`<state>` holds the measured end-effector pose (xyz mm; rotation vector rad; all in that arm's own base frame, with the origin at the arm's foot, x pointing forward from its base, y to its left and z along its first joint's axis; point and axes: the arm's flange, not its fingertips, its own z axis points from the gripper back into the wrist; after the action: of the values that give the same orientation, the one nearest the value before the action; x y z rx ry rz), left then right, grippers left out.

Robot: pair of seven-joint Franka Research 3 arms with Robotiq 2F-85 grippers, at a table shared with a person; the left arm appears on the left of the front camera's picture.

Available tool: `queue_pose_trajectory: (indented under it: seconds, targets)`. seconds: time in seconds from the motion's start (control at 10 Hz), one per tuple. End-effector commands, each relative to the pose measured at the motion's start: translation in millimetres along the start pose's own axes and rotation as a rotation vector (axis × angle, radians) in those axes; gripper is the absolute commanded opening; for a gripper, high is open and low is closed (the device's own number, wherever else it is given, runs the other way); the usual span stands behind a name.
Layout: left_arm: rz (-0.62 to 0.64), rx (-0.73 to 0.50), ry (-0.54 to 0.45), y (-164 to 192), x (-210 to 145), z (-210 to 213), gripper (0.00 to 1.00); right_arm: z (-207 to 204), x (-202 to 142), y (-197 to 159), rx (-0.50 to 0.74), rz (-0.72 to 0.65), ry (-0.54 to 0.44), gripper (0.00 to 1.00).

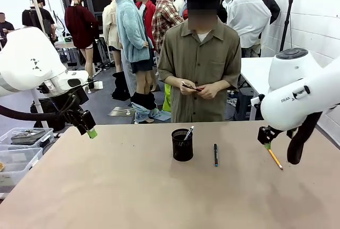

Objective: Place the pens into the pen holder.
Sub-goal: Pick up a writing instrument from the table and place it into the Pen holder.

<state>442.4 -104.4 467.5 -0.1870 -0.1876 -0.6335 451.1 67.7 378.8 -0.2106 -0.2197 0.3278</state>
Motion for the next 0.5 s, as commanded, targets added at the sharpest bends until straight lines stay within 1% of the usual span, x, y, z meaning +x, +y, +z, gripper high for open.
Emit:
queue_pose_trajectory:
  seconds: [0.0,0.2,0.4]
  targets:
    - [-0.001,0.007,0.003,0,0,2,0.64,-19,21,3,0.020,-0.026,0.046,1.00]
    - [-0.001,0.007,0.003,0,0,2,0.64,-36,21,-3,0.046,-0.045,0.054,1.00]
    - [-0.001,0.007,0.003,0,0,2,0.64,-57,20,-18,0.104,-0.089,0.027,1.00]
